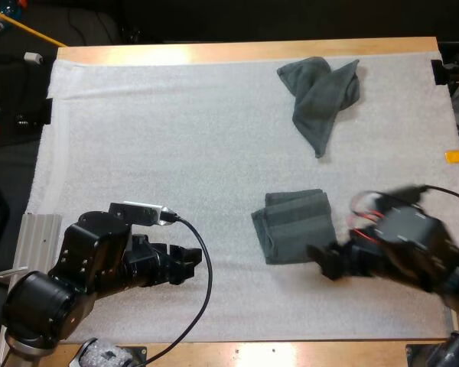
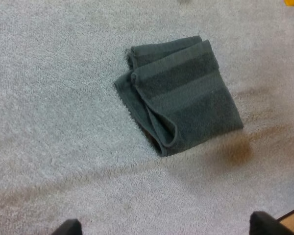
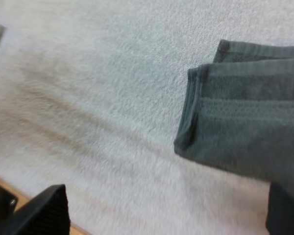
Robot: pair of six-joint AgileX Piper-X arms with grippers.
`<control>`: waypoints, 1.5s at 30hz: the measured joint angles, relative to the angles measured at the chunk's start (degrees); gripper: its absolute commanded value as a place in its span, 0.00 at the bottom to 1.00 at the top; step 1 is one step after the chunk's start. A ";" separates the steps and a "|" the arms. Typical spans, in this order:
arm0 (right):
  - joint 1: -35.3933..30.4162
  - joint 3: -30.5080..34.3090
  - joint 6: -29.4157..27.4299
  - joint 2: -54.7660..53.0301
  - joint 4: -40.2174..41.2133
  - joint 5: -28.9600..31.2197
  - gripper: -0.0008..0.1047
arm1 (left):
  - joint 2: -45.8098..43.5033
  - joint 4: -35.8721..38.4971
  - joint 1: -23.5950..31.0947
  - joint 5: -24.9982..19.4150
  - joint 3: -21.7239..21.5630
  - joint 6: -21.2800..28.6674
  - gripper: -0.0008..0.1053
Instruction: Pick towel from pile, fold and stack
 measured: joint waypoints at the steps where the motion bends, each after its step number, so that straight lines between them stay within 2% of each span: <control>1: 0.00 0.00 0.00 -1.96 1.19 0.00 0.75 | 0.00 0.00 0.00 0.00 0.00 0.00 0.62; 11: 0.00 0.00 3.06 -18.13 8.31 0.15 0.75 | 0.00 -1.49 0.00 0.00 0.21 0.00 0.62; 15: 0.00 0.00 3.65 -20.06 8.45 0.35 0.75 | 0.41 -6.89 0.00 0.89 2.79 -1.69 0.63; 19: 0.00 0.00 3.65 -20.05 8.57 0.55 0.75 | 3.16 -15.47 0.00 5.31 6.78 -4.47 0.69; 22: 0.00 0.00 3.65 -20.05 8.63 0.53 0.75 | 6.51 -21.80 0.00 6.89 9.66 -6.58 0.68; 27: 0.00 0.00 3.65 -20.05 8.63 0.53 0.75 | 14.80 -29.52 -2.14 7.06 12.70 -8.68 0.68; 32: 0.00 0.00 3.65 -20.05 8.67 0.53 0.75 | 25.40 -37.29 -6.87 7.29 13.19 -11.91 0.68; 37: 0.00 0.00 3.65 -20.05 9.59 0.53 0.75 | 36.07 -47.52 -9.38 7.29 13.16 -18.01 0.68; 42: 0.00 0.00 3.65 -20.05 11.66 0.53 0.75 | 44.01 -51.54 -9.40 7.33 13.16 -23.15 0.68; 45: 0.00 0.00 3.65 -20.05 12.15 0.53 0.75 | 46.99 -52.82 -9.40 8.04 13.16 -24.03 0.68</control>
